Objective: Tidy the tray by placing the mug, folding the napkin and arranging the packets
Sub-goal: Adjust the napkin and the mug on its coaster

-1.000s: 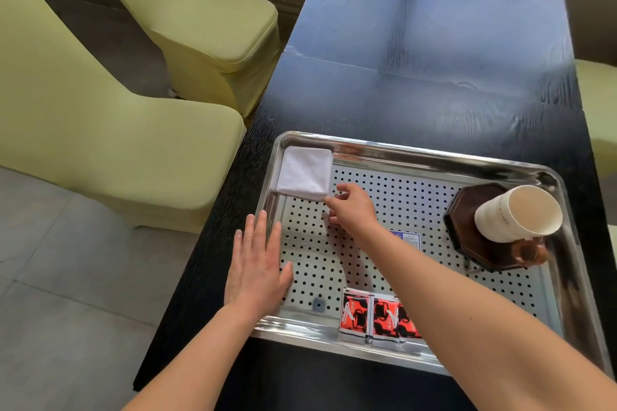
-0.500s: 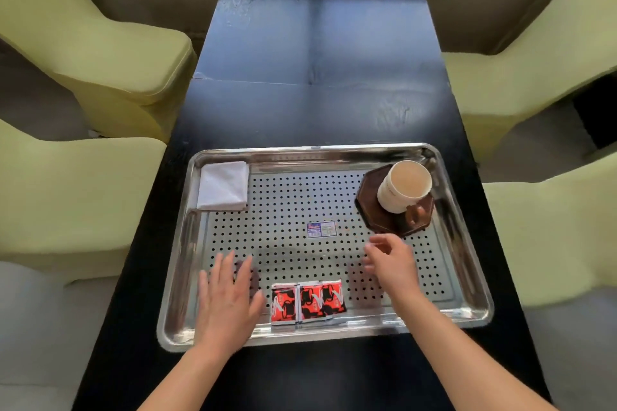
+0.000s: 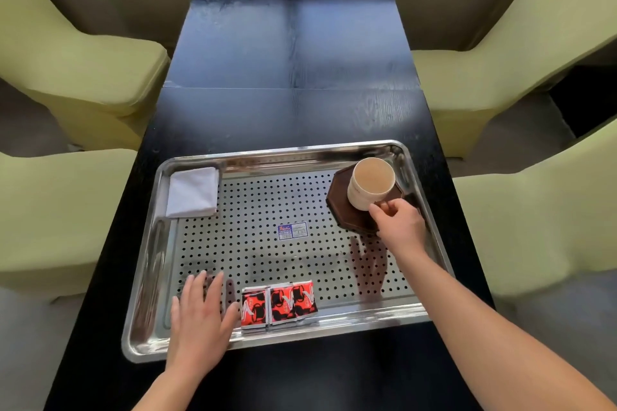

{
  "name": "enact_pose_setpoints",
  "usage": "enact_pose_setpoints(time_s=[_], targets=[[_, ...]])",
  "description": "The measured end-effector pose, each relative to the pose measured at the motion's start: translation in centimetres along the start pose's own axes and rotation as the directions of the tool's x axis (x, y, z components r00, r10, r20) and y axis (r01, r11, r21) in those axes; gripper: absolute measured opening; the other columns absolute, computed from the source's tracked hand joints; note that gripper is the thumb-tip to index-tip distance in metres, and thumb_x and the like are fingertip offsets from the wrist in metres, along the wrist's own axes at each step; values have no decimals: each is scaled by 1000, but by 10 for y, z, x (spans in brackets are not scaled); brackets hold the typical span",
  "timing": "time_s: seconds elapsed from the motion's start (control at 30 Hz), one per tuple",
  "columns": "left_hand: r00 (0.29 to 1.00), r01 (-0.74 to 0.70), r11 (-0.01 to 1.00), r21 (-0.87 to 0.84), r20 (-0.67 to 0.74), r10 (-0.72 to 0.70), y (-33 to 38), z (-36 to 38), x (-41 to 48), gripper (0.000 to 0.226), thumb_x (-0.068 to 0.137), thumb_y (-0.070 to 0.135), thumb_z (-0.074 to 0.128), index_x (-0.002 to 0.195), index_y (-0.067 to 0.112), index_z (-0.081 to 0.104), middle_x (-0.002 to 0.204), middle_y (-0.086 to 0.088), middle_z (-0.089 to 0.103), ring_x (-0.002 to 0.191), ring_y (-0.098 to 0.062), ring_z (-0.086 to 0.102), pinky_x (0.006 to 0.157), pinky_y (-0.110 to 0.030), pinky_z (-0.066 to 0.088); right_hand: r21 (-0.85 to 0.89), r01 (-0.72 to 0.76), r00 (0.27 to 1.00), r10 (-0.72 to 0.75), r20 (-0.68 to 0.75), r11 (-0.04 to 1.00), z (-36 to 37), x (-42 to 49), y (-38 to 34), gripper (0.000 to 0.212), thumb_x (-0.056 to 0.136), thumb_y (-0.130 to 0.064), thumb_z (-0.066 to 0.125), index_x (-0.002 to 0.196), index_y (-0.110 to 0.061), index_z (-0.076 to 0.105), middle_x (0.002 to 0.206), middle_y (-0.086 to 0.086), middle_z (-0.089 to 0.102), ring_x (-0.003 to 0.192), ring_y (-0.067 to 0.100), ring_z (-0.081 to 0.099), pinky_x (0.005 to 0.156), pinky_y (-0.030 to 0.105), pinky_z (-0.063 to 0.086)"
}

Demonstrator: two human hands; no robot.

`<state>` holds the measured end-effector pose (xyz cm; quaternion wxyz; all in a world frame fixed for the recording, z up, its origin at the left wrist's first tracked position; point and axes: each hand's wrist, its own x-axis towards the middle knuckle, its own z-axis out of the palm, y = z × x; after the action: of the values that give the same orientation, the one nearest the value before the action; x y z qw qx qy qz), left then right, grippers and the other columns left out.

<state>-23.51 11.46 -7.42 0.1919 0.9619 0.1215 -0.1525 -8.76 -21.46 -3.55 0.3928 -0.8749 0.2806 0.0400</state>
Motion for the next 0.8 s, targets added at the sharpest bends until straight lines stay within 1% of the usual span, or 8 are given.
enact_pose_setpoints(time_s=[0.17, 0.3, 0.37, 0.5, 0.57, 0.63, 0.7, 0.8], targets=[[1000, 9, 1000, 1, -9, -9, 6, -3, -1, 62, 99, 43, 47, 155, 23, 28, 164, -7, 16, 153, -23, 2, 123, -48, 1, -33, 34, 999, -34, 17, 999, -5, -3, -1, 28, 86, -50, 68, 83, -22, 63, 85, -5, 68, 83, 17, 66, 77, 42, 58], [998, -53, 997, -58, -48, 50, 26, -8, 7, 61, 97, 37, 55, 151, 17, 36, 160, -9, 28, 151, -25, 16, 123, -48, 16, 79, 64, 998, -64, -5, 995, -18, -13, 11, 37, 85, -60, 65, 105, -29, 62, 97, -10, 66, 88, 6, 61, 73, 33, 54], [993, -111, 984, -140, -66, 103, 51, -10, 18, 60, 96, 33, 57, 150, 16, 37, 157, -7, 34, 146, -21, 27, 120, -44, 25, 91, 17, 1000, -18, 15, 996, -22, -13, 23, 42, 88, -46, 66, 124, -25, 60, 104, -7, 65, 91, 9, 59, 74, 33, 51], [987, -150, 905, -397, -2, 162, 125, -5, 47, 61, 96, 28, 57, 152, 19, 33, 151, 0, 43, 128, -5, 40, 107, -32, 34, 24, -98, 986, 94, 135, 995, -22, -4, 35, 45, 89, -17, 63, 134, -18, 54, 109, 9, 64, 97, 24, 63, 85, 44, 55], [984, -22, 833, -553, 136, 116, 166, 0, 64, 66, 95, 25, 58, 154, 22, 29, 151, -2, 43, 132, -14, 44, 109, -41, 40, 32, -118, 980, 111, 166, 993, -20, 1, 35, 56, 91, -15, 60, 145, -20, 47, 122, 6, 62, 104, 22, 62, 92, 43, 54], [956, 178, 696, -696, 290, 45, 204, 6, 80, 70, 94, 19, 59, 155, 23, 26, 144, -4, 47, 128, -22, 50, 100, -44, 48, 56, -129, 978, 118, 170, 990, -19, 6, 37, 58, 92, -12, 56, 148, -22, 44, 131, 6, 61, 112, 26, 63, 97, 47, 54], [928, 305, 569, -764, 372, 1, 231, 14, 95, 69, 92, 13, 58, 154, 19, 29, 125, -3, 57, 113, -25, 58, 86, -39, 51, 70, -131, 977, 117, 176, 989, -17, 11, 38, 58, 92, -10, 53, 148, -22, 45, 129, 8, 63, 113, 29, 64, 97, 50, 54], [916, 365, 497, -787, 399, -41, 249, 23, 108, 67, 85, 8, 57, 149, 15, 37, 113, -14, 61, 90, -23, 57, 69, -36, 47, 62, -122, 975, 108, 196, 991, -16, 15, 40, 58, 92, -11, 53, 148, -21, 44, 133, 9, 61, 119, 27, 60, 102, 49, 51]])
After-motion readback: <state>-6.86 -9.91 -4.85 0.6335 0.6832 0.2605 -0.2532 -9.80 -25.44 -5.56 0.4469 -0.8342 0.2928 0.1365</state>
